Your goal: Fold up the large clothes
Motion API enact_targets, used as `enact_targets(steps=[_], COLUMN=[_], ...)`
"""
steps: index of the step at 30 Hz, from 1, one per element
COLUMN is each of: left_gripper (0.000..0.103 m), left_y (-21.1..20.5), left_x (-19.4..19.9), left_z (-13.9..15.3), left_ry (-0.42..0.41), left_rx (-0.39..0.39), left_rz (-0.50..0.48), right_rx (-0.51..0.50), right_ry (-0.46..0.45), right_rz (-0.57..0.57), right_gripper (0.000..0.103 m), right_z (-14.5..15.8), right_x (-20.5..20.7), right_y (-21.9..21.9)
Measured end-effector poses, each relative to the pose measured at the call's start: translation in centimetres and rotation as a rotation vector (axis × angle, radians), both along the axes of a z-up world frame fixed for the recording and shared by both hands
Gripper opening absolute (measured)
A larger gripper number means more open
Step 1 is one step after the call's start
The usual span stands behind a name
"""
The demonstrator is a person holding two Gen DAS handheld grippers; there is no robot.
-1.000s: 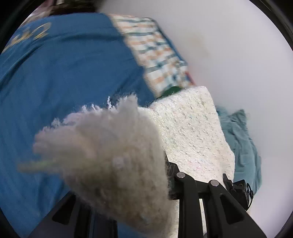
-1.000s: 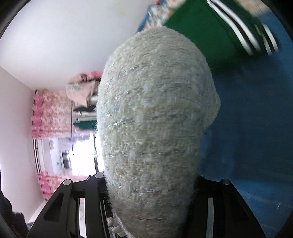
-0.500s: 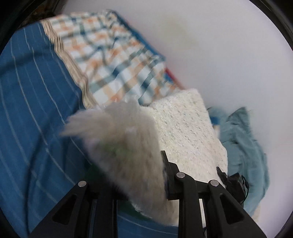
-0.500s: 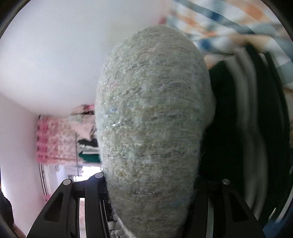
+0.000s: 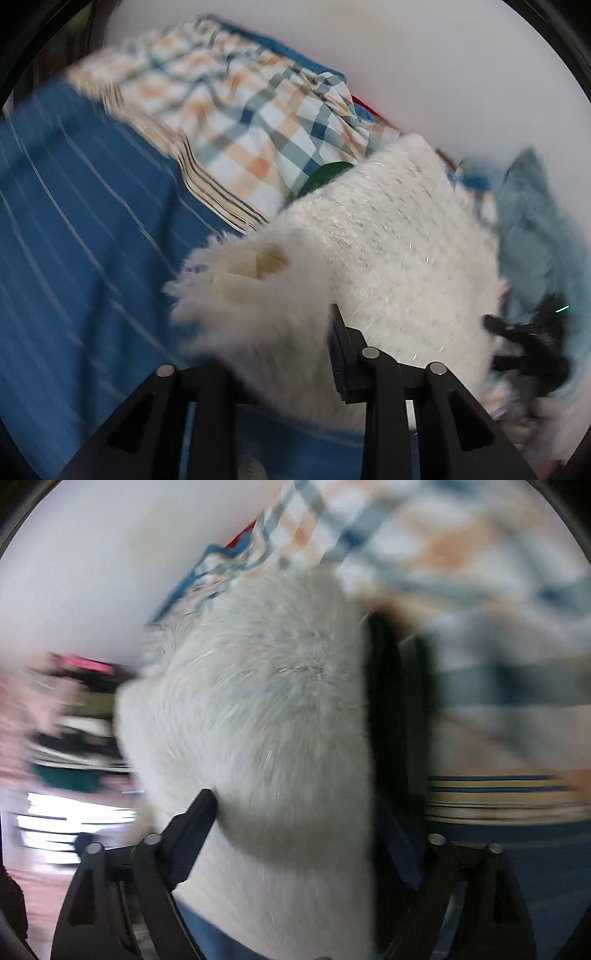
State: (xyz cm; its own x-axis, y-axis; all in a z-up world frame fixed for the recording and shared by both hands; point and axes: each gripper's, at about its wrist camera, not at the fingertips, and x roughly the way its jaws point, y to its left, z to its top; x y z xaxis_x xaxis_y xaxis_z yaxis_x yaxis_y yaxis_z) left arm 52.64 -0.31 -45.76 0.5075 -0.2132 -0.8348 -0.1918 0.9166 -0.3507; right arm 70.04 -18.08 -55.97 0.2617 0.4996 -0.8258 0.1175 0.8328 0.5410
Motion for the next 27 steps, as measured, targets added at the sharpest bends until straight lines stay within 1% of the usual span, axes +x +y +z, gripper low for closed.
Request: enact_targets(steps=[1,2,3,4,6,7,8,10,13,16,19,20,22,23,27], left_gripper=[0.040,0.049,0.075,0.096,0.098,0.098,0.098,0.098,0.099,0.099,0.099,0.099,0.099,0.099,0.099], left_y=[-0.4,-1.0,-1.4,-2.1,-2.9,-3.7,-4.1,-4.7,-5.2,-5.0,-4.5,-4.4,-4.0,-3.9,-3.3], left_x=[-0.2,-0.6,-1.0,-1.8,-2.7,-3.6,-4.3,-6.0,-8.8,-11.4,-14.7,-15.4,-18.0,-19.4,-24.3], left_z=[0.6,1.5,2.1,3.2,4.4,5.6,6.5,8.3,11.5,14.6,18.3,19.1,21.9,23.6,29.1], left_ry=[-0.005,-0.014,-0.024,-0.043,-0.059,-0.069,-0.075,-0.078,-0.092,-0.088,-0.101,-0.104,-0.120,-0.133,-0.171], left_rx=[0.056,0.132,0.173,0.227,0.305,0.352,0.379,0.408,0.445,0.455,0.456,0.455,0.433,0.444,0.434], left_rz=[-0.011,-0.022,-0.030,-0.049,-0.065,-0.086,-0.100,-0.120,-0.147,-0.166,-0.178,-0.179,-0.196,-0.197,-0.216], right_rx=[-0.092,-0.201,-0.278,-0.373,-0.510,-0.555,-0.604,-0.658,-0.694,-0.690,-0.723,-0.726,-0.718,-0.722,-0.747], right_ry=[-0.006,-0.012,-0.022,-0.024,-0.031,-0.037,-0.041,-0.044,-0.051,-0.072,-0.108,-0.116,-0.136,-0.147,-0.197], right_rz=[0.001,-0.006,-0.017,-0.029,-0.041,-0.051,-0.060,-0.085,-0.134,-0.171,-0.191,-0.197,-0.213,-0.221,-0.240], right_gripper=[0.092,0.092,0.092,0.092,0.093,0.093,0.094,0.095,0.095,0.095,0.095,0.095,0.095,0.095,0.095], right_z=[1.0,2.1,2.9,3.9,4.8,5.2,5.5,6.7,11.7,17.4,23.5,25.2,28.9,31.0,38.2], right_x=[-0.8,-2.0,-2.9,-4.4,-7.0,-8.3,-9.8,-13.7,-18.4,-23.6,-28.8,-30.2,-33.4,-35.1,-41.4], right_y=[0.6,1.4,1.7,2.7,3.6,3.6,3.4,3.5,5.4,6.9,8.6,8.9,9.5,9.9,12.0])
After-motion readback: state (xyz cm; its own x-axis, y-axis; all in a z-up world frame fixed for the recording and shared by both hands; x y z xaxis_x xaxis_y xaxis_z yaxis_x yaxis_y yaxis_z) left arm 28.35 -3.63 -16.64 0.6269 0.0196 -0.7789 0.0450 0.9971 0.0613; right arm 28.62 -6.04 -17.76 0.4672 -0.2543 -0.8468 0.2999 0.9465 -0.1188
